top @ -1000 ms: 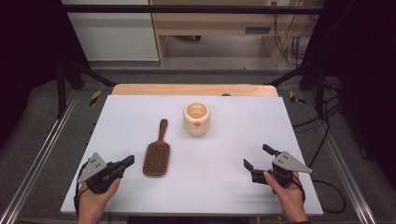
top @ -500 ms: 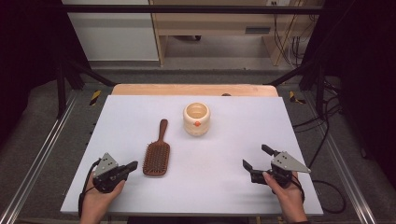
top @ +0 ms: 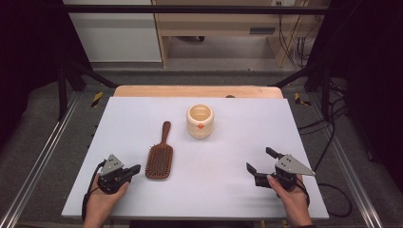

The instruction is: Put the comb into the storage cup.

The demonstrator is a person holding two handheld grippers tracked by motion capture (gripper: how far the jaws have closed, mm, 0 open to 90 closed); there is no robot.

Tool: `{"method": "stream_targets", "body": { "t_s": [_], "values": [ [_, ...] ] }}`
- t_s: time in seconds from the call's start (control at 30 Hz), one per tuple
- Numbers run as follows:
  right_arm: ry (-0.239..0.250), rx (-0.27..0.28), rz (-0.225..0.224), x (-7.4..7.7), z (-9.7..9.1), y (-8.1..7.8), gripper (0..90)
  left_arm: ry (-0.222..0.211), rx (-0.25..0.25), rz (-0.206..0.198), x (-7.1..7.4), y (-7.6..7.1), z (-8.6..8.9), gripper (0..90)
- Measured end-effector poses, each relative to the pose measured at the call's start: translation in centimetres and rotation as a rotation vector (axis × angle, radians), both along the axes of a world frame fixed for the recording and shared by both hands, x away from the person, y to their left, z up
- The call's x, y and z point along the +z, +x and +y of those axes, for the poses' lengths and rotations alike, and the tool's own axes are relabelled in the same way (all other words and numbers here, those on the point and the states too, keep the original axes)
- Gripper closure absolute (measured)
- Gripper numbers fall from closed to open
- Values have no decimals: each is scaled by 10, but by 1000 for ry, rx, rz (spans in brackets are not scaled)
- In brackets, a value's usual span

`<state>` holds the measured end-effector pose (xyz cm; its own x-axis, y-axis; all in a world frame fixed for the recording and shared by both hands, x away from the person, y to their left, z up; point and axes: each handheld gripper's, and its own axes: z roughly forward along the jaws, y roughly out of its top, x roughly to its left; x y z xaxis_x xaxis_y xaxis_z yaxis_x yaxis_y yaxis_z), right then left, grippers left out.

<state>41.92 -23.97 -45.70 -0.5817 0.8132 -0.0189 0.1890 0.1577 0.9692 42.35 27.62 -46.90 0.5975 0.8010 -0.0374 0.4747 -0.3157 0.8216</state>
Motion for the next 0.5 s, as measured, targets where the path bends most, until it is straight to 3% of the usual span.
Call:
{"method": "stream_targets", "body": {
  "t_s": [0.5],
  "values": [
    [-1,1,1,0,0,0,82,31,-19,41,-6,6,-7,900]
  ]
}}
